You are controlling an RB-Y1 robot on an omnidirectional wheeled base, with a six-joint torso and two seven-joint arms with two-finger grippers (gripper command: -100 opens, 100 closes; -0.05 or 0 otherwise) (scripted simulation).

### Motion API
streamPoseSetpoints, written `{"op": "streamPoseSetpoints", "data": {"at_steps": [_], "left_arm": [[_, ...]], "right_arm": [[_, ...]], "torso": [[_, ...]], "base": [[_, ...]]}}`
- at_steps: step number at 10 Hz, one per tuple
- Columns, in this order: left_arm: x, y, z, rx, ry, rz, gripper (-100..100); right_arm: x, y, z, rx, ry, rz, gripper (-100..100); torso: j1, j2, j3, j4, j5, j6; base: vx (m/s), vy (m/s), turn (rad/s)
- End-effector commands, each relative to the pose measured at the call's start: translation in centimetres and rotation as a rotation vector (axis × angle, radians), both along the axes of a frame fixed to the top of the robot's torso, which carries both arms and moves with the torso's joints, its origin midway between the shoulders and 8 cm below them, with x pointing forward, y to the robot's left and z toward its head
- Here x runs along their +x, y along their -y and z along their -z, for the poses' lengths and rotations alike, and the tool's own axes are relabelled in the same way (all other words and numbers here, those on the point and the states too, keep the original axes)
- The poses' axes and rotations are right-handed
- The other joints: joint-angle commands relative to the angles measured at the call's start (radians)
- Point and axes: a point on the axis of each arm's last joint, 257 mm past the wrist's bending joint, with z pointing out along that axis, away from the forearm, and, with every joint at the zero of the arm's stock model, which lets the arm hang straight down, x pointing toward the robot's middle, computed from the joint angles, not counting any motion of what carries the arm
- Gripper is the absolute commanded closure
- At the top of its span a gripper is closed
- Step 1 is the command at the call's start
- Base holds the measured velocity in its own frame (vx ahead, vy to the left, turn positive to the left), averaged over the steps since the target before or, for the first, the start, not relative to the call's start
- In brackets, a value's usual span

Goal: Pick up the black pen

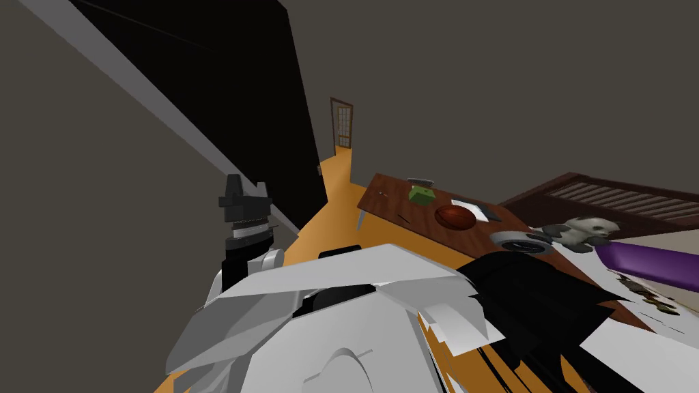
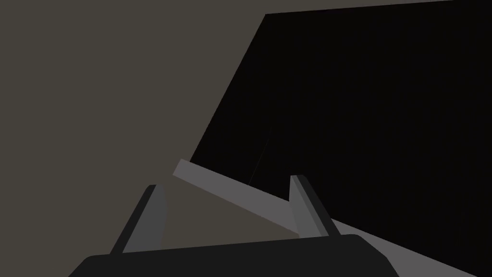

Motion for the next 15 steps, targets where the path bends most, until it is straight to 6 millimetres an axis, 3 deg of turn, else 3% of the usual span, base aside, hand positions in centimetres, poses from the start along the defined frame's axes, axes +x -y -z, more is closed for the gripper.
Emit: {"op": "streamPoseSetpoints", "data": {"at_steps": [1,5,6,9,12,15], "left_arm": [[0.0,0.0,0.0,0.000,0.000,0.000,0],[0.0,0.0,0.0,0.000,0.000,0.000,0],[0.0,0.0,0.0,0.000,0.000,0.000,0],[0.0,0.0,0.0,0.000,0.000,0.000,0],[0.0,0.0,0.0,0.000,0.000,0.000,0],[0.0,0.0,0.0,0.000,0.000,0.000,0]], "right_arm": [[-0.6,1.3,0.3,-0.025,-0.025,-0.004,-100],[-4.8,6.9,-1.0,-0.120,-0.139,-0.016,-100],[-5.1,7.2,-1.1,-0.126,-0.144,-0.013,-100],[-7.8,10.7,-2.3,-0.185,-0.221,-0.010,-100],[-9.2,12.3,-2.9,-0.210,-0.264,0.000,-100],[-9.5,12.5,-2.9,-0.212,-0.274,0.005,-100]], "torso": [[0.000,0.000,0.000,0.000,0.000,0.000],[0.002,0.001,0.001,0.000,0.000,0.000],[0.000,-0.003,-0.001,0.000,0.000,0.000],[0.000,-0.002,-0.001,0.000,0.000,0.000],[-0.002,-0.005,-0.003,-0.001,-0.001,0.001],[-0.003,-0.003,-0.002,-0.001,-0.001,0.001]], "base": [[0.128,-0.038,0.144],[0.132,-0.019,0.278],[0.142,-0.049,0.164],[0.161,-0.048,0.316],[0.196,-0.101,0.268],[0.131,-0.109,0.167]]}}
